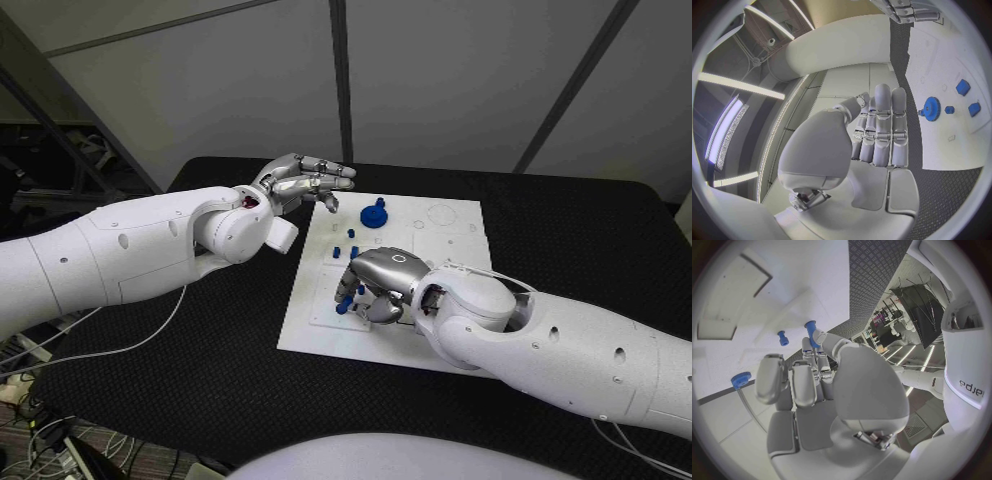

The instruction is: Assemble the parts on the task board

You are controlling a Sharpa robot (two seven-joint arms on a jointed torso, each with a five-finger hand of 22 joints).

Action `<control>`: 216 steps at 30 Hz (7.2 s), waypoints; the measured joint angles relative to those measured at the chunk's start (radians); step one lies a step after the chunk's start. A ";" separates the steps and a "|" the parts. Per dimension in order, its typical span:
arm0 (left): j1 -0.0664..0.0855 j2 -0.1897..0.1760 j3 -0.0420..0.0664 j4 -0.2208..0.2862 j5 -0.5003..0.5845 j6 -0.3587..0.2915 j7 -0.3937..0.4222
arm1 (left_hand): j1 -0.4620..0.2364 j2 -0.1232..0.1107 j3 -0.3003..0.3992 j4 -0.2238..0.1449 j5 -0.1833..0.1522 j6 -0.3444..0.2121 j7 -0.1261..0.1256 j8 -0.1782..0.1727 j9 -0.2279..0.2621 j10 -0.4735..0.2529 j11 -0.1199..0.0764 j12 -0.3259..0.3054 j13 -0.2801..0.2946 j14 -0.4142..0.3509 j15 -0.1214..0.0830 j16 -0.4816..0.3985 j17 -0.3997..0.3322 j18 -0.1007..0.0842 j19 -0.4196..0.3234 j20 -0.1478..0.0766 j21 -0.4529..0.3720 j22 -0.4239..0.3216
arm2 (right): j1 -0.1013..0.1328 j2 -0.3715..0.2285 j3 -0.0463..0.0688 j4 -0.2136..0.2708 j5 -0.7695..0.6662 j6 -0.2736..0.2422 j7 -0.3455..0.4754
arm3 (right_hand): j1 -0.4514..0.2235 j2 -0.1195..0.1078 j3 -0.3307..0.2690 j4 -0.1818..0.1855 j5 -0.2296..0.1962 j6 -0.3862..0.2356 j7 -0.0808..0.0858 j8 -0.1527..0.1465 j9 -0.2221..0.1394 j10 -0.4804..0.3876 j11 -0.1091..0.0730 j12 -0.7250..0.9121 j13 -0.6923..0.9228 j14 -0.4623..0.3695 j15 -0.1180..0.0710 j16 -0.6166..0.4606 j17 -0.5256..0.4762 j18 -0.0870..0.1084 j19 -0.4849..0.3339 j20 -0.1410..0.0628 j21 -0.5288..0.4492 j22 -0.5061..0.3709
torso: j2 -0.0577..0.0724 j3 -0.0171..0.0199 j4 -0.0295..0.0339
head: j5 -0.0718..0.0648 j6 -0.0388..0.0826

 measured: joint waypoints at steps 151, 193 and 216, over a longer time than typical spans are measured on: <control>-0.003 -0.031 -0.002 0.026 0.001 0.018 -0.010 | 0.000 0.000 0.000 0.000 0.000 0.000 0.000 -0.004 0.000 -0.003 0.003 -0.004 0.001 -0.003 0.004 -0.004 0.000 0.000 -0.007 0.000 -0.004 0.000 | -0.111 -0.298 0.044 0.252 0.152 -0.242 -0.524 | -0.366 0.003 -0.471 0.348 0.087 -0.027 -0.085 0.097 0.556 0.182 -0.107 1.135 1.172 -0.002 -0.066 0.116 0.131 -0.055 0.072 -0.061 0.157 0.051 | -0.011 -0.0058 -0.0168 | -0.132 0.023; -0.003 -0.033 -0.002 0.025 0.002 0.024 -0.013 | 0.000 0.000 0.000 0.000 0.000 0.000 0.000 -0.004 0.000 -0.003 0.003 -0.004 0.001 -0.003 0.004 -0.004 0.000 0.000 -0.007 0.000 -0.004 0.000 | -0.110 -0.293 0.045 0.257 0.095 -0.221 -0.530 | -0.144 0.032 -0.591 0.213 0.003 0.004 -0.093 0.057 0.658 0.189 -0.122 1.117 1.193 -0.002 -0.073 0.111 0.130 -0.055 0.068 -0.065 0.145 0.051 | -0.013 -0.0036 -0.0199 | -0.126 0.024; -0.003 -0.034 -0.003 0.025 0.002 0.026 -0.015 | 0.000 0.000 0.000 0.000 0.000 0.000 0.000 -0.004 0.000 -0.003 0.003 -0.004 0.000 -0.003 0.004 -0.004 0.000 0.000 -0.007 0.000 -0.004 0.000 | -0.111 -0.414 0.064 0.300 0.159 -0.275 -0.430 | -0.152 0.069 -0.659 0.256 0.077 -0.096 -0.055 -0.020 0.625 0.155 -0.087 1.014 1.129 0.000 -0.060 0.081 0.097 -0.055 0.072 -0.060 0.082 0.052 | -0.014 -0.0042 -0.0206 | -0.133 0.030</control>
